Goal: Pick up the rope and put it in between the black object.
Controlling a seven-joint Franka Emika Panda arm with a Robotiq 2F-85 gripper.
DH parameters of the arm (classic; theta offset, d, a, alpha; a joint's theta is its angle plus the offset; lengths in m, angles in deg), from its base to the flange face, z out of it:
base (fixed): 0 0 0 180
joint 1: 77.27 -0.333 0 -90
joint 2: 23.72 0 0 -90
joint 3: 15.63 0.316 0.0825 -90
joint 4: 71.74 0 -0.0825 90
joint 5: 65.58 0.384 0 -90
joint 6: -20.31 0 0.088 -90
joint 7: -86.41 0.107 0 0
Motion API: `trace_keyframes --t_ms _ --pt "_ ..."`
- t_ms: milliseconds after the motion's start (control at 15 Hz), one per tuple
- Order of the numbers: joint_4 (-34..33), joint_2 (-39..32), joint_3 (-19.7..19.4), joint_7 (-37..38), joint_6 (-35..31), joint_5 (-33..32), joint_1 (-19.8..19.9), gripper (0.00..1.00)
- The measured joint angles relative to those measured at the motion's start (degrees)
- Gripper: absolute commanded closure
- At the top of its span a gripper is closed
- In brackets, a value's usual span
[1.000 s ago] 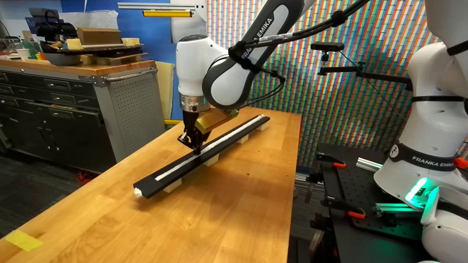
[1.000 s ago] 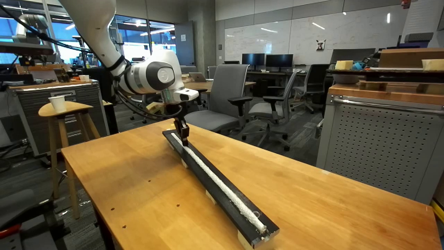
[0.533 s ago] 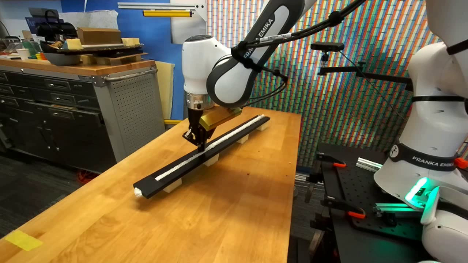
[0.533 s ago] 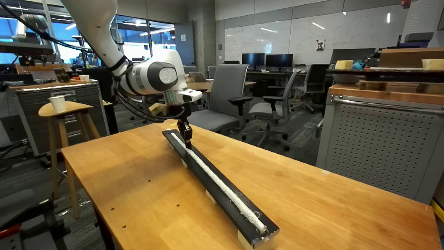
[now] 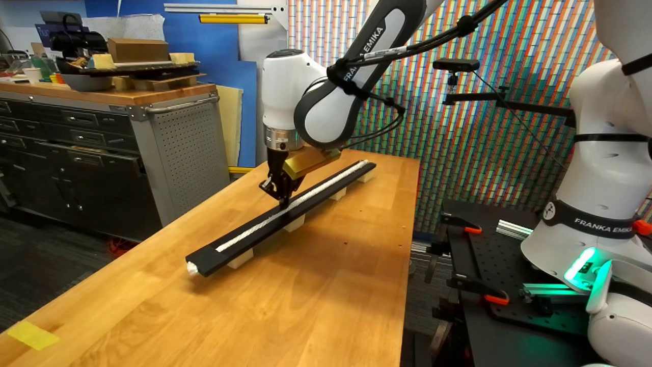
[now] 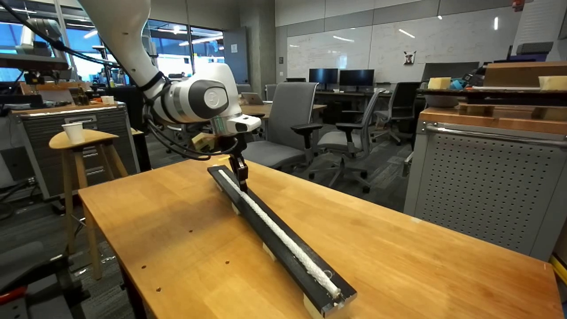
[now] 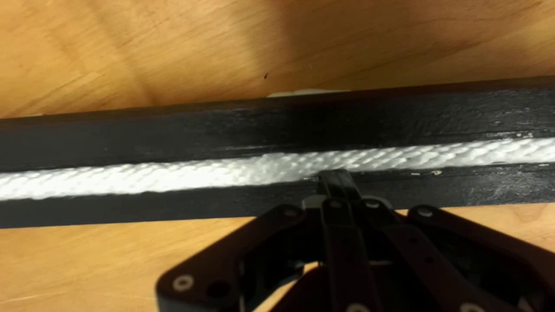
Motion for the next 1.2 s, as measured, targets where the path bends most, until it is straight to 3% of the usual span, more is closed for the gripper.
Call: trace_keyframes --t_ms 667,1200 --pt "1.0 2.4 -0.2 0.0 -0.3 0.0 0.1 1.00" --pt "1.1 3.2 1.9 0.0 2.1 0.0 -0.3 1.00"
